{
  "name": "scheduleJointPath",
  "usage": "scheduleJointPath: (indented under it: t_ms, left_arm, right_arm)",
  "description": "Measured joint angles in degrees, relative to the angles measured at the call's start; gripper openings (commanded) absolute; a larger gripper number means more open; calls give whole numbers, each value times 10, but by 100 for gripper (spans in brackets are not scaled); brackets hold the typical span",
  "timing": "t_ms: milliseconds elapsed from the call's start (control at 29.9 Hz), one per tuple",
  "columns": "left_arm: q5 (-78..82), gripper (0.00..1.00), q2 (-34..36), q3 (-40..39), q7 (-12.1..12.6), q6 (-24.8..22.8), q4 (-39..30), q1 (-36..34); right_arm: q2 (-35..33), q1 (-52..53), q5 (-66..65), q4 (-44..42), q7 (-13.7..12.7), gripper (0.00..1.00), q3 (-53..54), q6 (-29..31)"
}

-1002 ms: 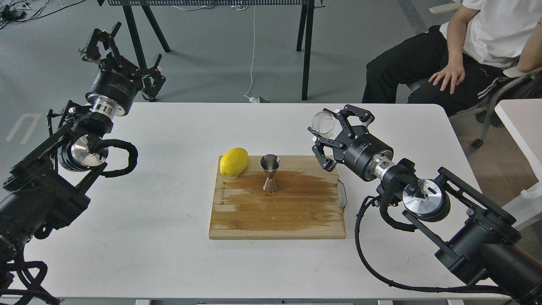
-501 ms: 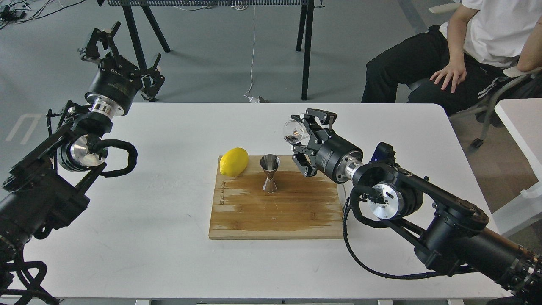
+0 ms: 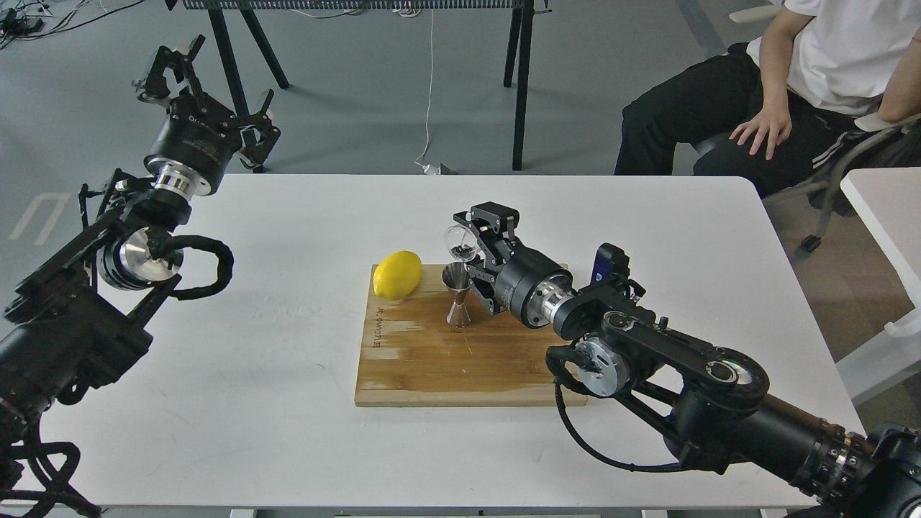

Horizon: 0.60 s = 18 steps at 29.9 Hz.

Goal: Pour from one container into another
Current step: 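Tilt the clear cup with the right gripper to pour into the jigger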

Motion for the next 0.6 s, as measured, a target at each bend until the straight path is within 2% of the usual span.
scheduleJointPath:
  t_ms: [601]
  left_arm:
    - [0, 100, -1, 0, 0, 0, 0, 0]
  right_arm:
    - [33, 3, -164, -41, 11, 32, -58, -30]
